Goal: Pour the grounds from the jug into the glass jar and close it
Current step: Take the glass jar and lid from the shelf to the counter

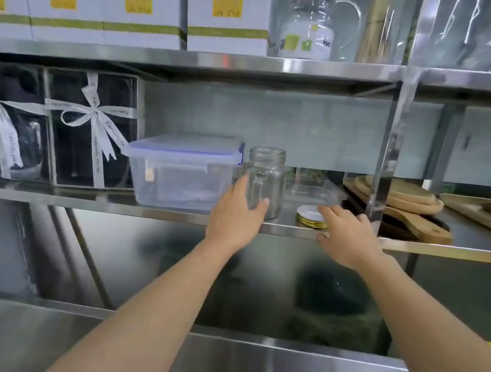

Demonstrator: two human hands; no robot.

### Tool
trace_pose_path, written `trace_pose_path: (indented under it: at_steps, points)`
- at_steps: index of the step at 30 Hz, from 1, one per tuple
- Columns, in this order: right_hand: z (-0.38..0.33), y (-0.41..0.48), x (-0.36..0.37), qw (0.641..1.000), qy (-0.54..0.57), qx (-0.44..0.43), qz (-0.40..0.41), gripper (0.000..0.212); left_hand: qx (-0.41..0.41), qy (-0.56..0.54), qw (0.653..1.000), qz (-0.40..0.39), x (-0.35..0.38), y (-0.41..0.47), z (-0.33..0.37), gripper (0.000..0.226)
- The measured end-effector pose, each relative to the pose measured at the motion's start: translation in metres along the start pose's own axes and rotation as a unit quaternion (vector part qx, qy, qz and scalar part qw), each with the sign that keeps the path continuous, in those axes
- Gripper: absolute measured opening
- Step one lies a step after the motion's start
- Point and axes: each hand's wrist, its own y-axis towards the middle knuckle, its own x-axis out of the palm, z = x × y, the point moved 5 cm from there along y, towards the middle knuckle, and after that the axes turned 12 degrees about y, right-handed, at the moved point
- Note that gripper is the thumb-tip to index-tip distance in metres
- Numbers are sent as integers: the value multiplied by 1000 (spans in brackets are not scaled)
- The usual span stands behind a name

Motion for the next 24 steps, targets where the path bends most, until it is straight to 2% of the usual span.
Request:
trace_pose_path:
  at_steps: [3, 7, 10, 12, 16, 20, 24]
  points:
    - [3, 5, 12, 1000, -8, 7, 10, 42, -33, -82, 996, -18, 14, 6, 1, 62]
    - [4, 4, 22, 999, -22, -9, 43, 31, -85, -182, 979, -16, 23, 12, 7, 45]
    - [8, 1, 21, 995, -32, -24, 88, 21, -133, -270, 953, 12, 24, 13, 5, 25]
    - [9, -4, 20, 993, -24, -44, 102, 17, -169, -317, 933, -3, 25, 12, 3, 13]
    - [4, -29, 10, 987, 12, -99, 125, 7, -224, -408, 882, -71, 26, -2, 14, 23]
    - [-6, -62, -5, 983, 26, -135, 121, 8, -267, -424, 865, -45, 8, -26, 18, 36]
    - [-15, -102, -25, 976, 54, -158, 137, 11, -286, -453, 843, -54, -7, -67, 3, 40]
